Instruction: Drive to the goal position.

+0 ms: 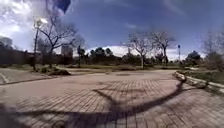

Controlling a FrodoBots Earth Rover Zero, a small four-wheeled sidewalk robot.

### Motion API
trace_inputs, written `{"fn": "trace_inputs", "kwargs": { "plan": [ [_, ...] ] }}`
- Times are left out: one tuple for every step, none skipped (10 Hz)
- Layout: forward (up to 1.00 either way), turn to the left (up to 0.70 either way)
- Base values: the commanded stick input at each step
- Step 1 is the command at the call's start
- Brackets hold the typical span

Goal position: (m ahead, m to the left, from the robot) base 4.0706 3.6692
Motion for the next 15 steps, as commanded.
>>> {"fn": "trace_inputs", "kwargs": {
  "plan": [
    [-1.00,0.00],
    [-1.00,0.00],
    [-1.00,0.00],
    [0.00,0.00],
    [0.00,0.00],
    [0.00,0.00],
    [0.00,0.00],
    [0.00,0.00],
    [0.00,0.00],
    [0.53,0.00],
    [1.00,0.00],
    [1.00,0.00],
    [1.00,0.00],
    [1.00,0.00],
    [1.00,0.00]
  ]
}}
